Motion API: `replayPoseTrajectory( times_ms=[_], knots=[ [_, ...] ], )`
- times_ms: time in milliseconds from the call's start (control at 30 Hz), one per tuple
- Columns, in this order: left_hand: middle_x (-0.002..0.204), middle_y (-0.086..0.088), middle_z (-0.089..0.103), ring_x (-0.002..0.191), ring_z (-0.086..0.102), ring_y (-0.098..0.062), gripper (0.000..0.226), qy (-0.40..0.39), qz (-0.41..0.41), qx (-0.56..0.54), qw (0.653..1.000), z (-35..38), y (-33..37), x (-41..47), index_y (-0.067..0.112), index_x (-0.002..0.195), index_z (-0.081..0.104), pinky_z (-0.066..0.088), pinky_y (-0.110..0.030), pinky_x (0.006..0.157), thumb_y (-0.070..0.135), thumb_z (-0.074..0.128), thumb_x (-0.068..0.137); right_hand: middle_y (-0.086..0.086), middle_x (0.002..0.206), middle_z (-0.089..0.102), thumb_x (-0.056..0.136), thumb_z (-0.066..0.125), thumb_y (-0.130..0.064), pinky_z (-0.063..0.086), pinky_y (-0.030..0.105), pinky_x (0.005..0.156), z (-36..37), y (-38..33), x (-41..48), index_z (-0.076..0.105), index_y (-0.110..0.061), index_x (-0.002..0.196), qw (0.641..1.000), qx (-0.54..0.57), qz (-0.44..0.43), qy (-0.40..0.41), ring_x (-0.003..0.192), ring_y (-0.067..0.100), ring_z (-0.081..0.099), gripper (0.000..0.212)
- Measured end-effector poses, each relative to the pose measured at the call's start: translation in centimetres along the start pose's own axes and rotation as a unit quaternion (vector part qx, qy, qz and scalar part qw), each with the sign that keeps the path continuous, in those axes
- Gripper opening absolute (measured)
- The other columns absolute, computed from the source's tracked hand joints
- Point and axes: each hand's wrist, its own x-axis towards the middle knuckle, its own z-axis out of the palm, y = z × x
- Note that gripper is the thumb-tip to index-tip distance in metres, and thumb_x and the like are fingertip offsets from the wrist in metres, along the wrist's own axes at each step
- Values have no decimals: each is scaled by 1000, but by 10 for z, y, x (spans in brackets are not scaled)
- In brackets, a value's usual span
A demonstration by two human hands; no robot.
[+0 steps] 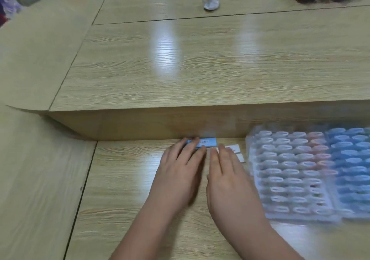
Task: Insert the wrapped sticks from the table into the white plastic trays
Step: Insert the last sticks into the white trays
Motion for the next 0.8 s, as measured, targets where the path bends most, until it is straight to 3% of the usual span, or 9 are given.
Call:
replayPoseTrajectory(
  times_ms=[67,133,267,367,567,667,800],
  knots=[
    [145,0,51,131,47,-28,51,3,-16,9,1000,0,-13,-8,19,131,59,42,-42,103,17,62,81,26,140,52,87,64,-19,44,50,106,8,-2,3,55,6,134,998,-25,31,-43,131,39,50,54],
    [140,2,55,123,51,-26,51,21,-38,15,999,-4,-26,-18,21,126,61,45,-42,96,12,68,76,23,142,52,90,62,-25,41,50,108,14,-3,4,54,4,136,998,-28,32,-43,134,38,48,55],
    [123,-1,63,100,58,-29,51,57,-78,-8,995,-12,-44,-40,21,117,68,49,-42,81,-2,75,72,8,126,65,85,65,-25,51,43,91,18,-11,4,68,-12,119,999,15,-42,5,115,31,61,36],
    [120,-1,65,100,59,-28,45,54,-137,-56,987,-21,-45,-51,16,122,66,48,-42,84,6,73,79,-3,111,68,78,78,-19,50,40,77,16,-16,8,71,-21,108,997,52,-56,12,97,27,64,31],
    [102,2,61,92,53,-22,30,81,-247,-94,961,-25,-33,-51,16,111,67,45,-38,81,12,72,82,-10,101,64,83,66,-26,39,34,79,11,-18,29,70,-28,103,994,77,-39,-61,97,21,53,20],
    [97,13,55,87,52,-4,33,124,-307,-181,926,-25,-29,-50,24,112,60,45,-23,74,8,66,84,-13,97,64,85,66,-29,31,31,76,4,-14,32,64,-30,92,991,115,-31,-52,98,19,51,8],
    [94,13,63,84,62,-4,44,192,-332,-308,871,-33,-18,-50,46,105,57,53,-19,72,7,67,86,-15,96,65,88,66,-29,42,35,80,-14,-8,23,63,-31,102,977,205,-51,3,96,15,56,14]
  ],
)
